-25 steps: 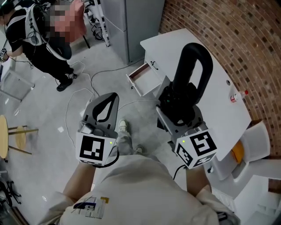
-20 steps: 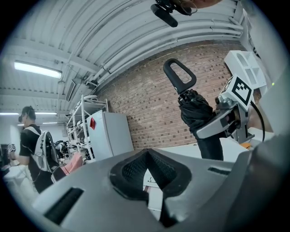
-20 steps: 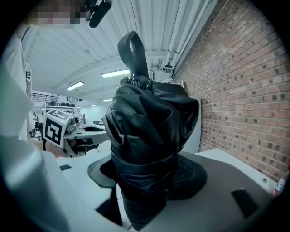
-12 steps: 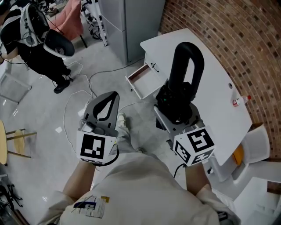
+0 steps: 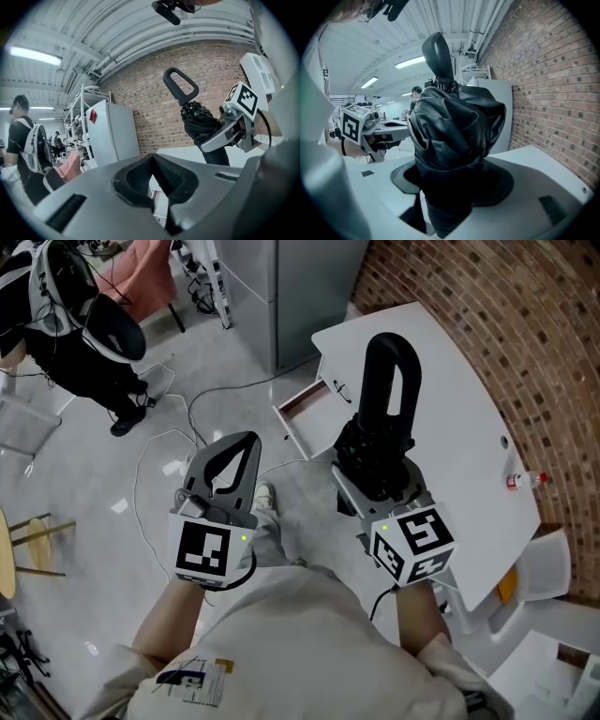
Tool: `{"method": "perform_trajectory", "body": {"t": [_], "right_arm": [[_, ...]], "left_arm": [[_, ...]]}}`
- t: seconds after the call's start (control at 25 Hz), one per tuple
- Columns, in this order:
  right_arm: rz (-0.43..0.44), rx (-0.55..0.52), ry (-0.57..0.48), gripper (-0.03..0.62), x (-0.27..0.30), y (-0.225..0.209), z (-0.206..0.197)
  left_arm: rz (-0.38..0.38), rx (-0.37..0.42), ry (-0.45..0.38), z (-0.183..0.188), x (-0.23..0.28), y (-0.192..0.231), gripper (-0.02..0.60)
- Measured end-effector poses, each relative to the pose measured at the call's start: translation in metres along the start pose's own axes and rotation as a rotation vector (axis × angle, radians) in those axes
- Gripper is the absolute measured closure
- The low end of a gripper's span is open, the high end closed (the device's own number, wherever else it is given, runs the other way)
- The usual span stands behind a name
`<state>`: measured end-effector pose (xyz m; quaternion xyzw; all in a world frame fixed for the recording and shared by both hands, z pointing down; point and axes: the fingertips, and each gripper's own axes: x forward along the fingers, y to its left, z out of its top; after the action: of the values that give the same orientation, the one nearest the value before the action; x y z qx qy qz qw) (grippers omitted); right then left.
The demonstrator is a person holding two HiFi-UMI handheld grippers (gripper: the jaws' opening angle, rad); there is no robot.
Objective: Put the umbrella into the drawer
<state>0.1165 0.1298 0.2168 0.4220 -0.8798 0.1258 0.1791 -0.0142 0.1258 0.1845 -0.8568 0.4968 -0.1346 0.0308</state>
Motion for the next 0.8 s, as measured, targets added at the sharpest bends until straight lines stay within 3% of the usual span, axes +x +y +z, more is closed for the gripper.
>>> {"method": "perform_trajectory", "body": {"t": [0.32,0.8], "right_arm": [[-0.014,0.029,0.099,0.327,0.105,-0.023,0.010],[-0.080,0.185,0.217,0.327,0.240,-0.067,-0.011]], "left_arm": [[-0.028,-0.043,0.064,-0.027,0.062,0.078,0.575],[-0.157,-0.101,0.099,-0.067,0.162,0.158,0.575]]}}
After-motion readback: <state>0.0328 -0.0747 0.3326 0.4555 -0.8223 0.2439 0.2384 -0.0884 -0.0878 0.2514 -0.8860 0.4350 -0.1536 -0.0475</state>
